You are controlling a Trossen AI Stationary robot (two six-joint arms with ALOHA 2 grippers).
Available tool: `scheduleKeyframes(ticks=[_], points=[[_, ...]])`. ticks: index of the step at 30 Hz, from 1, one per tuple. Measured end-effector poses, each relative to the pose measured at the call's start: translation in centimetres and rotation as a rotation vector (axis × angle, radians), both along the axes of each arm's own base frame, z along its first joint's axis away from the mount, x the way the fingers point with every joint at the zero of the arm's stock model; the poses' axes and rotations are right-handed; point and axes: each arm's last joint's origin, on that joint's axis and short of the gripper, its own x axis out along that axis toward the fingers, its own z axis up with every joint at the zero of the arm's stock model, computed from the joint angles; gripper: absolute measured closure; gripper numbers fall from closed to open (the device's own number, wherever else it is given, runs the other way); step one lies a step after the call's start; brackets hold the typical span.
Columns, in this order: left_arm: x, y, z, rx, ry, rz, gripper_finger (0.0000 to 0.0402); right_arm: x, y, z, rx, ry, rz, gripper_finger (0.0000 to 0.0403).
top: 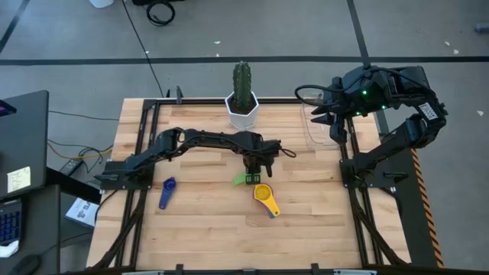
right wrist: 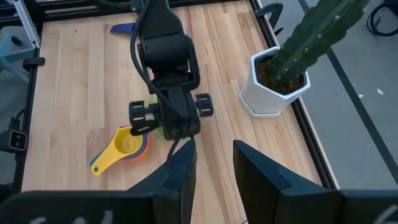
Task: Nest measuring cups in basket
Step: Stack the green measuring cup on top of the yellow measuring cups
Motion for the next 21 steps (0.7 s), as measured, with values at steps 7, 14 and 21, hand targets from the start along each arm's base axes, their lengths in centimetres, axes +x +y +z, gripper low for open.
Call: scheduleKeyframes(ticks=[7, 14, 21], points=[[0.4, 0.1, -2.0, -0.003, 0.027, 0.008, 0.0336, 0.0, 0.0, 0.0, 0.000, 0.000, 0.000, 0.0291], [0.4, 0.0, -2.6, -0.010, 0.048, 0.021, 0.0336, 0.0, 0.0, 0.0, 0.000, 0.000, 0.000, 0.0292], [0.3, 0.1, -1.6, -0.019, 0.079, 0.067, 0.0336, 0.0, 0.0, 0.0, -0.001, 0.000, 0.000, 0.0292]])
